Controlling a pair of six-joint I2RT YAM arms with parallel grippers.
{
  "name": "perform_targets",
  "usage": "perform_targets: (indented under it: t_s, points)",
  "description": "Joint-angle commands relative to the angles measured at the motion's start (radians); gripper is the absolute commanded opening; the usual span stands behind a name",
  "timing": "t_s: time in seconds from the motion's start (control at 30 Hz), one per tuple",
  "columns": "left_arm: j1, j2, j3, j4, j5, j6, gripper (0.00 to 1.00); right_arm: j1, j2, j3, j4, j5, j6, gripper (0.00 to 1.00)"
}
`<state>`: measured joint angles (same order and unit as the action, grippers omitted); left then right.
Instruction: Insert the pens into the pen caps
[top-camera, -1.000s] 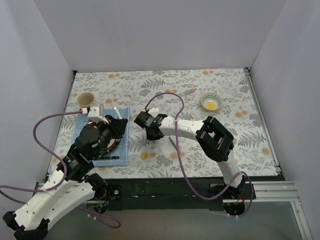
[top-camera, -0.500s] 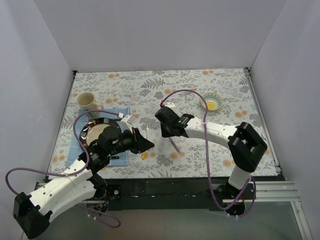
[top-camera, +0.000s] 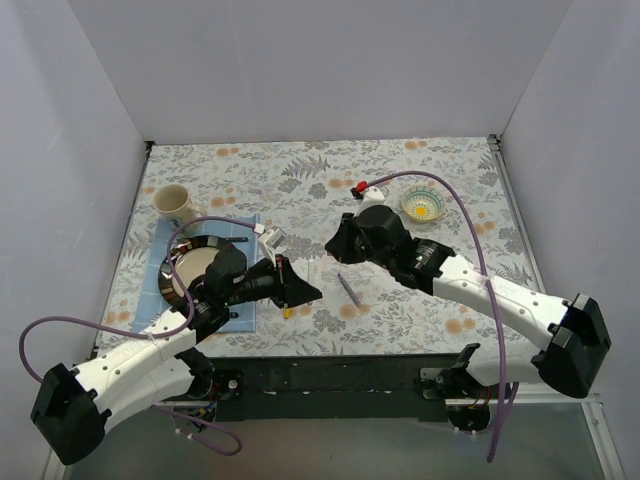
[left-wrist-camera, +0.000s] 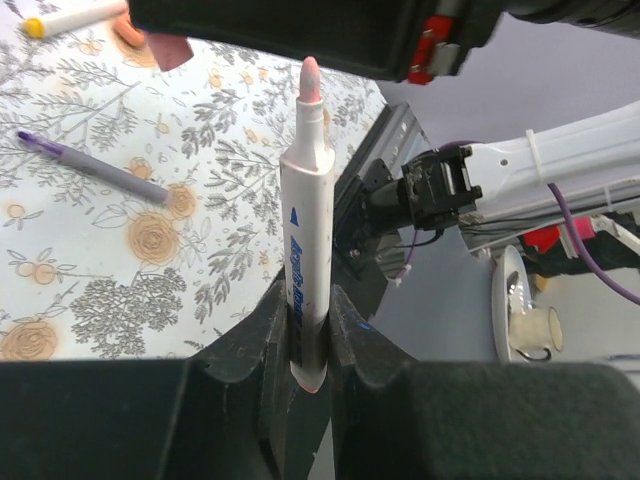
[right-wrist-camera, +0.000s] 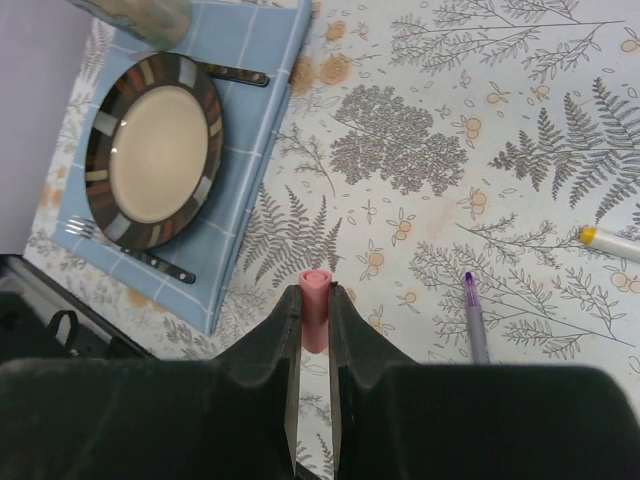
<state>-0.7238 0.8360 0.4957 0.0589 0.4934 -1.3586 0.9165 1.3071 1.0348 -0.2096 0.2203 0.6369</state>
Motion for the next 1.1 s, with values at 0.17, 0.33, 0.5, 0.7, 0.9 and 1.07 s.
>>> perform_targets:
  t_s: [0.17,0.33,0.5,0.7,0.9,1.07]
  points:
    - [0.0,0.021,-0.051,0.235,0.155,-0.066,0.0,0.001,-0.252,-0.208,0.303,-0.027,0.061,0.01]
    - [-0.002,0.058,-0.068,0.335,0.211,-0.106,0.0,0.001,-0.313,-0.254,0.388,-0.047,0.089,0.01]
    - [-0.008,0.092,-0.078,0.407,0.237,-0.137,0.0,0.001,-0.335,-0.271,0.43,-0.061,0.107,0.01]
    - [-0.017,0.112,-0.083,0.43,0.24,-0.139,0.0,0.001,-0.333,-0.269,0.467,-0.085,0.13,0.01]
    - [-0.023,0.121,-0.086,0.432,0.238,-0.139,0.0,0.002,-0.315,-0.266,0.495,-0.116,0.142,0.01]
    - [-0.023,0.12,-0.085,0.423,0.231,-0.132,0.0,0.002,-0.309,-0.265,0.498,-0.137,0.152,0.01]
